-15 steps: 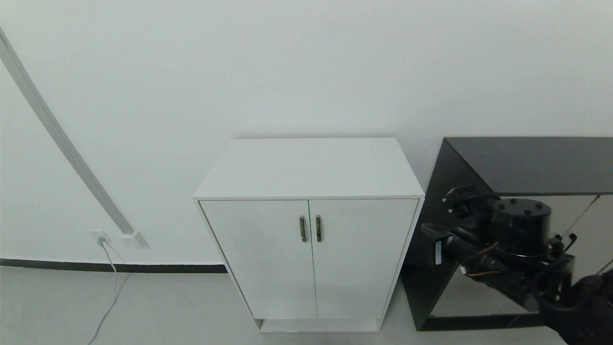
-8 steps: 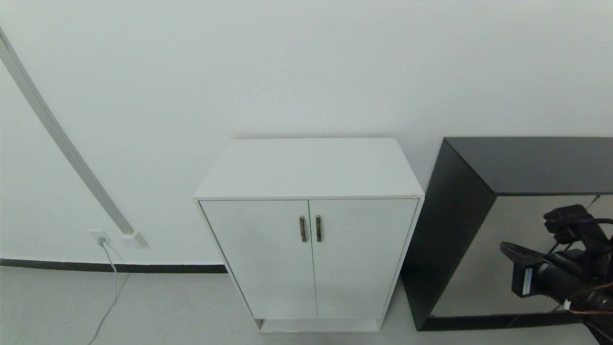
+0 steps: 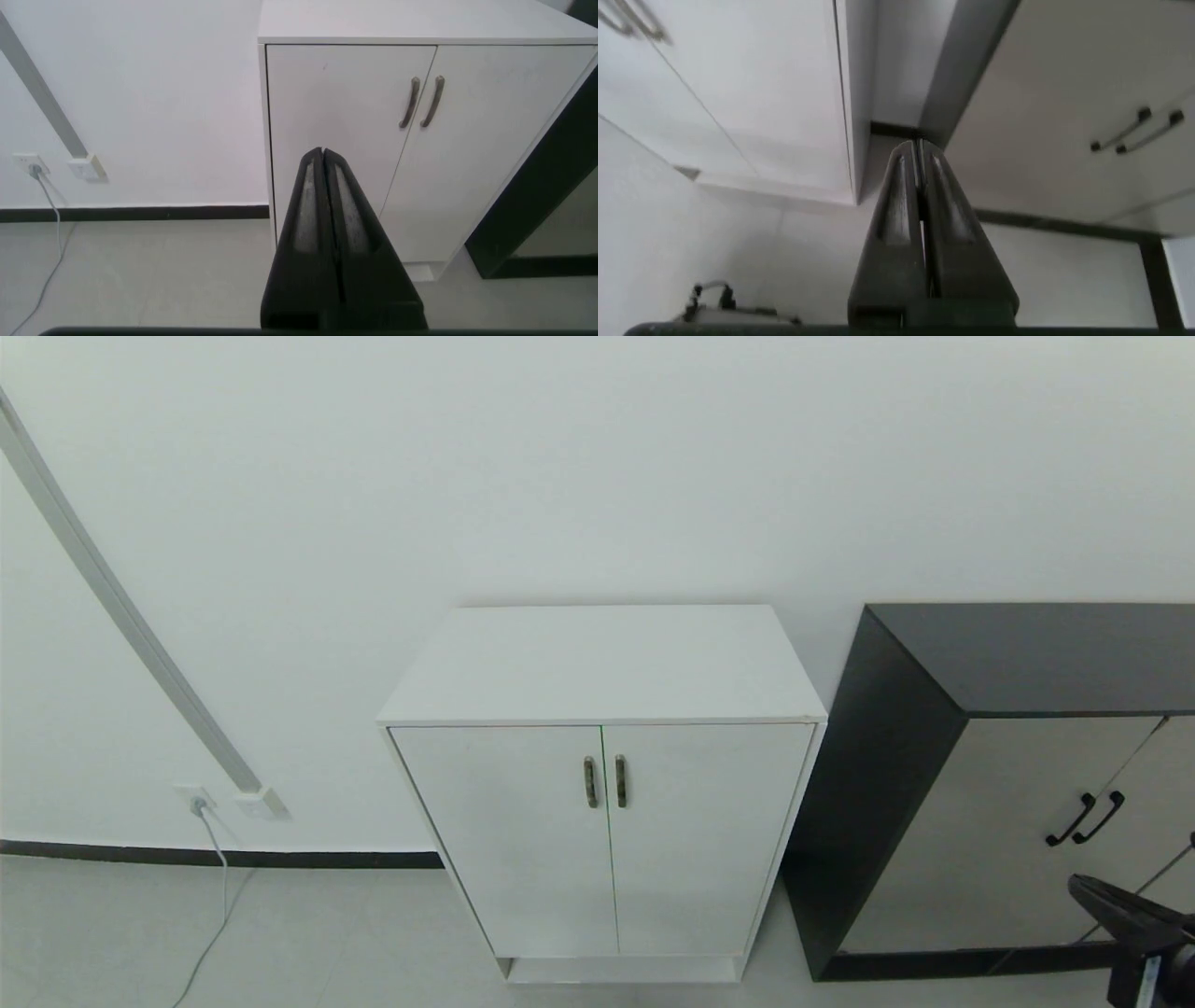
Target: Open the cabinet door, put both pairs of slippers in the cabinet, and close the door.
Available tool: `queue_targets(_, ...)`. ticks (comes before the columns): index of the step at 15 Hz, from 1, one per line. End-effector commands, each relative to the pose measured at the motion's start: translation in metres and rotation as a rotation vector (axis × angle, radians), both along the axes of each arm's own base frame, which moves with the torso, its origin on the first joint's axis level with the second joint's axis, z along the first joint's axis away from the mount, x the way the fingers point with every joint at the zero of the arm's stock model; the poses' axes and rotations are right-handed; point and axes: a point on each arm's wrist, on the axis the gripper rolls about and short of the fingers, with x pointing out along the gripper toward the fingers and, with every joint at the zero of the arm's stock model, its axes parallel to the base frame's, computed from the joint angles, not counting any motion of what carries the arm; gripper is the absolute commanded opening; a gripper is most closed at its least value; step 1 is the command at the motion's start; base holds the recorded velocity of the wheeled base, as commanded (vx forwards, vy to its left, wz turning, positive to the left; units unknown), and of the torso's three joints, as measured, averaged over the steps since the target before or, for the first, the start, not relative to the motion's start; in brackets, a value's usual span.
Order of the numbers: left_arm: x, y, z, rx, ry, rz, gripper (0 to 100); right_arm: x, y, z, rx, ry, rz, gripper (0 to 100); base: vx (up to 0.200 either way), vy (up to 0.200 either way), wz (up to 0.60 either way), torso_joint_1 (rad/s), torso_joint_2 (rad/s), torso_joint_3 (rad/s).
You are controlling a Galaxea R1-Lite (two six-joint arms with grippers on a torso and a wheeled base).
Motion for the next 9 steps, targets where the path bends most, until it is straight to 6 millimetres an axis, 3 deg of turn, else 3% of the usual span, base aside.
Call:
queue_targets(1, 0.000, 0.000, 0.000, 0.000, 0.001, 0.001, 0, -0.031, -0.009, 0.005, 0.014, -0.050, -0.004, 0, 0.000, 0.000, 0.00, 0.000, 0.00, 0.000)
queue_targets(3, 0.000, 0.000, 0.000, 0.000, 0.001, 0.001, 0, -0.057, -0.016, -0.002, 0.013, -0.026, 0.007, 0, 0.000, 0.000, 0.00, 0.000, 0.00, 0.000)
queue_targets(9, 0.000, 0.000, 0.000, 0.000, 0.001, 0.001, 0, -0.089, -0.023, -0.019, 0.022, 0.019, 0.065, 0, 0.000, 0.000, 0.00, 0.000, 0.00, 0.000)
